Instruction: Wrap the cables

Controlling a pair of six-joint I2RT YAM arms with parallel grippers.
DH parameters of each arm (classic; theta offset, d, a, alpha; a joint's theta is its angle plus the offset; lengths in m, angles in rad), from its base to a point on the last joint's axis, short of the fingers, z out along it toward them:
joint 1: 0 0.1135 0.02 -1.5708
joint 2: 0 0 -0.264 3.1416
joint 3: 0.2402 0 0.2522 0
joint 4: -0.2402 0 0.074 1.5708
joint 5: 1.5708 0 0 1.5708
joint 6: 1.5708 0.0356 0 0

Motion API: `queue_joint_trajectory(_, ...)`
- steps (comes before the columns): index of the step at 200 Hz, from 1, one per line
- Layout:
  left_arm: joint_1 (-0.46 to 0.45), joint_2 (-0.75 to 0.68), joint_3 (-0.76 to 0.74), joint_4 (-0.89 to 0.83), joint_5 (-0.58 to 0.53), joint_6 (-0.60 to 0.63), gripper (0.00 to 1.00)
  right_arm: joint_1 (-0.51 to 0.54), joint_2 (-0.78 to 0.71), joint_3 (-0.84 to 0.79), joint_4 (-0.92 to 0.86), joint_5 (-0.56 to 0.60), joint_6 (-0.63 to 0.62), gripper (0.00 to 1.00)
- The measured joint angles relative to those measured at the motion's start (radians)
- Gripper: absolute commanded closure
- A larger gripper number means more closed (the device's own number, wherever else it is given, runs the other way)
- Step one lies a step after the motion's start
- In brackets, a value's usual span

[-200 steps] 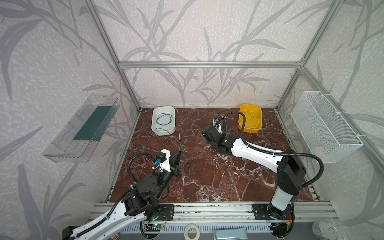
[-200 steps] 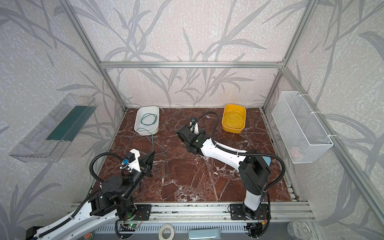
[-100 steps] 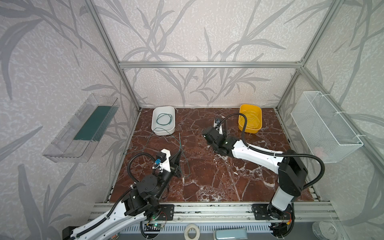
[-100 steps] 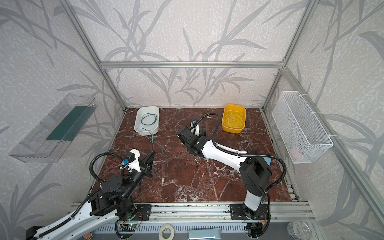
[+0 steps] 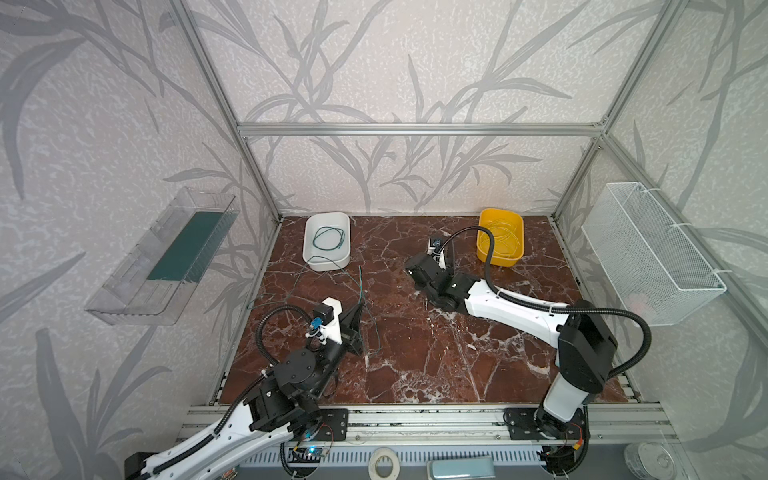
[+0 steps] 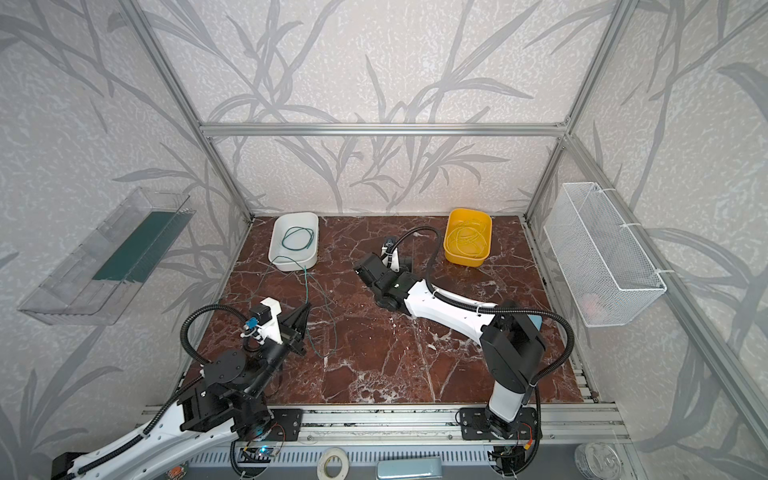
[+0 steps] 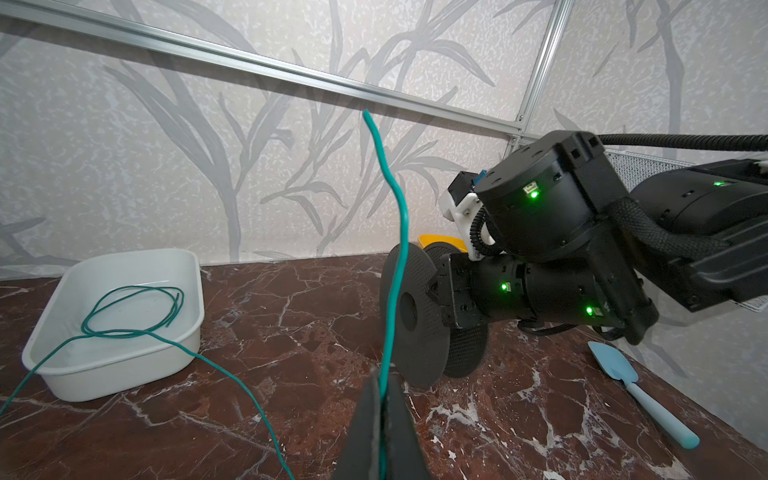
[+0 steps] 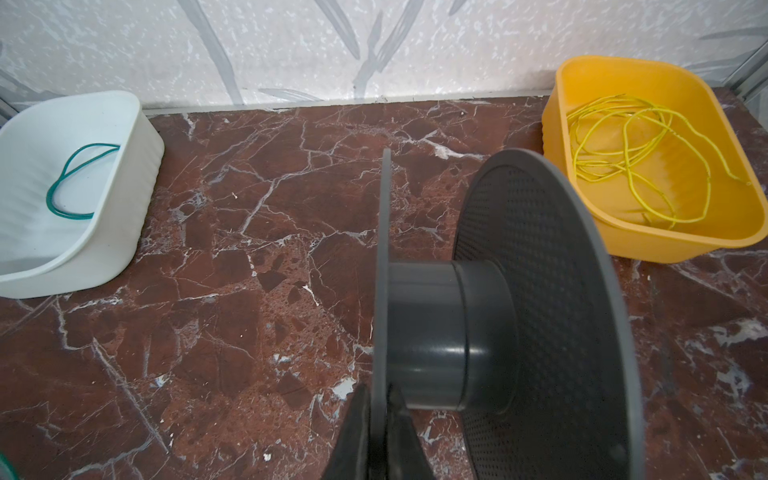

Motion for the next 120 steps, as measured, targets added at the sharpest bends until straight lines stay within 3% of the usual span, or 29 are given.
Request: queue_joint_trajectory(120,0.000,0.017,0.002,0.000,0.016,0.000,1.00,0.004,-0.051,-0.002,0.001,-0.016,-0.026,0.72)
